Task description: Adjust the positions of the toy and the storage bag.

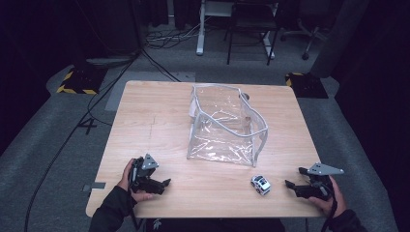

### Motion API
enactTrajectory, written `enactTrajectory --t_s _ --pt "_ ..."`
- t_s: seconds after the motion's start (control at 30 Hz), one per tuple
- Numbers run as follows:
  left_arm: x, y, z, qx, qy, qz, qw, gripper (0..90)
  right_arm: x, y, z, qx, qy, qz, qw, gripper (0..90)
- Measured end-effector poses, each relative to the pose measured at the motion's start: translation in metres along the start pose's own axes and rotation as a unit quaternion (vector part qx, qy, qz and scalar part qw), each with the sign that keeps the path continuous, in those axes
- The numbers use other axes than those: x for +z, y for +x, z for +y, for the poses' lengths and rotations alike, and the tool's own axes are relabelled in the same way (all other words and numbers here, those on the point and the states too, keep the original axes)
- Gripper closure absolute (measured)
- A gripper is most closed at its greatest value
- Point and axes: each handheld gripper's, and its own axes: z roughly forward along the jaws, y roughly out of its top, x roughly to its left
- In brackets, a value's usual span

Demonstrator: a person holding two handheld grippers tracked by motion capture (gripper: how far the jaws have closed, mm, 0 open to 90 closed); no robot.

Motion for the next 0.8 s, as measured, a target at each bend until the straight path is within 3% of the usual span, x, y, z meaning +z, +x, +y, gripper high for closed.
enactTrajectory --t_s 0.33,0.47,0.5,0.57,0.8 --pt "0.004 -0.004 0.005 -0.006 0.001 -0.002 1.0 0.4 -0.001 0.004 -0.001 -0.016 0.0 0.019 0.9997 16.5" --pt "0.004 -0.004 0.004 -0.009 0.001 0.002 1.0 0.7 -0.001 0.006 0.0 -0.033 0.0 0.035 0.9989 16.4" --pt "0.003 -0.004 0.004 -0.001 0.0 0.011 0.9999 0.7 -0.001 0.006 -0.001 -0.039 -0.001 0.039 0.9985 16.4" --pt "0.004 -0.005 0.004 -0.009 0.0 0.002 1.0 0.6 0.0 0.008 -0.001 -0.04 -0.003 0.043 0.9983 16.4" --pt "0.004 -0.005 0.003 -0.011 -0.002 0.007 0.9999 0.7 0.0 0.016 0.0 -0.075 -0.008 0.057 0.9955 15.2"
